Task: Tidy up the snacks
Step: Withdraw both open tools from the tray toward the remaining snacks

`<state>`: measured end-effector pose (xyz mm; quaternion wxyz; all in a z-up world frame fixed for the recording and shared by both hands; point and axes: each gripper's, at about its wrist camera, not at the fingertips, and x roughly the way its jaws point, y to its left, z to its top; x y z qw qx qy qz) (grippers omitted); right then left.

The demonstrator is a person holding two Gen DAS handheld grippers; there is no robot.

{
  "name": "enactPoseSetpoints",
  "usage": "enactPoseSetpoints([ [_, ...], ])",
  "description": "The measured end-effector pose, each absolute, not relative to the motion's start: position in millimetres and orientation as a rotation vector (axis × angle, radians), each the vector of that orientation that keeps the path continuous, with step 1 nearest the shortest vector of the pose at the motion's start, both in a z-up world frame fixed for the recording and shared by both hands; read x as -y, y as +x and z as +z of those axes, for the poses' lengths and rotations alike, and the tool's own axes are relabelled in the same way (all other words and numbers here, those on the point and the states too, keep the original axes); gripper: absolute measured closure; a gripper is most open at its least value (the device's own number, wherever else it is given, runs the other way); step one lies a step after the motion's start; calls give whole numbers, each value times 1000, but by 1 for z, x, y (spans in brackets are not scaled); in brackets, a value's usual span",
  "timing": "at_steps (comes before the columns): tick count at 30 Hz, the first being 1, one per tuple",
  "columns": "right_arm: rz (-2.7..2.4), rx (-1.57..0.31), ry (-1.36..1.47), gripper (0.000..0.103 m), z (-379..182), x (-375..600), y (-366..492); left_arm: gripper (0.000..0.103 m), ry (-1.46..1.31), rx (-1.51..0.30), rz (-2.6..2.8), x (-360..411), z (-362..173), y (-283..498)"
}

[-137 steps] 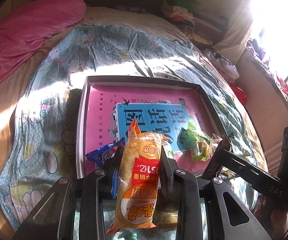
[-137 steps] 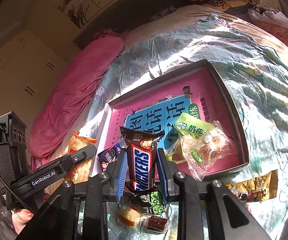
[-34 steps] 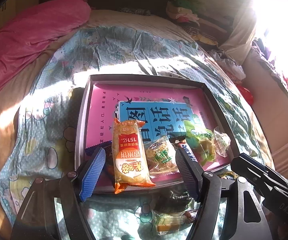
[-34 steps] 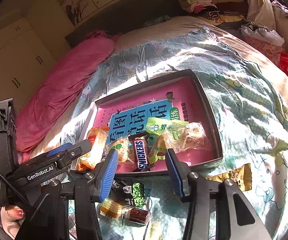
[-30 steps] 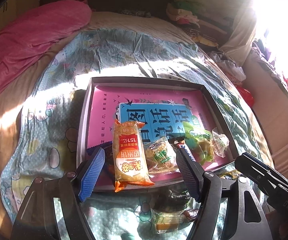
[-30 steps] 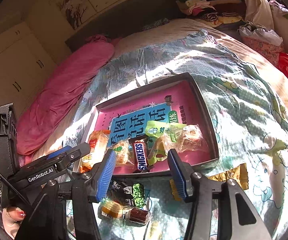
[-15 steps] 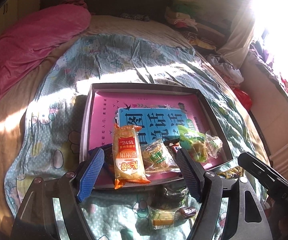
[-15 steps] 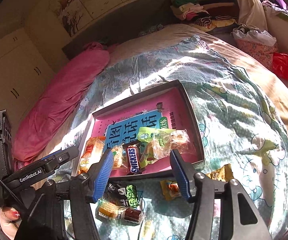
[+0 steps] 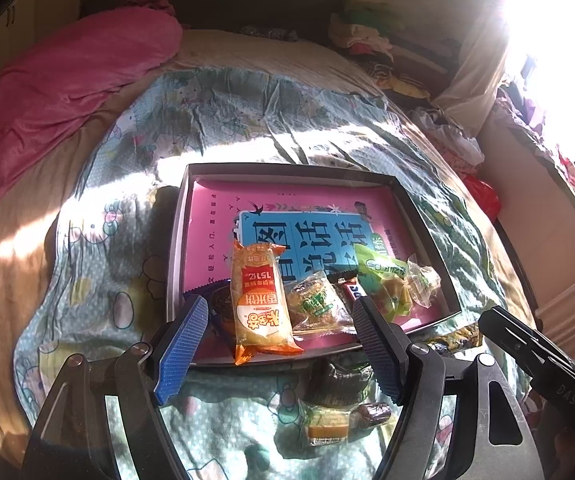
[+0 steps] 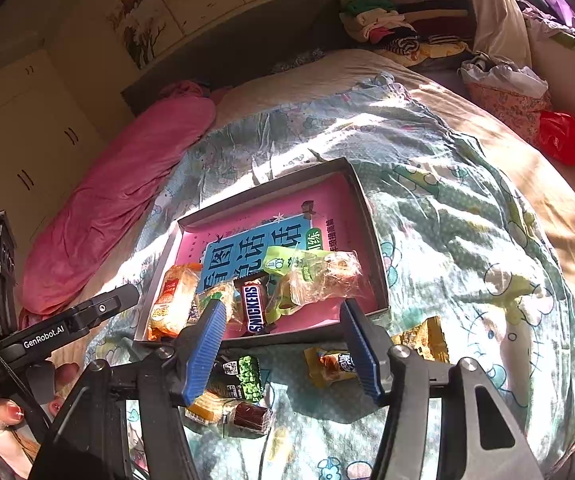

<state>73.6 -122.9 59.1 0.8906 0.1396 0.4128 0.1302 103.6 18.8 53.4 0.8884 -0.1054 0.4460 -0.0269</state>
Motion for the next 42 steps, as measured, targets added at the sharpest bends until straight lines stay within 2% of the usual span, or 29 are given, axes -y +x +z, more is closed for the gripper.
enactPoseSetpoints([
  [42, 334, -976, 182, 42, 25, 92, 51, 26, -155, -1042, -110, 7, 16, 71],
])
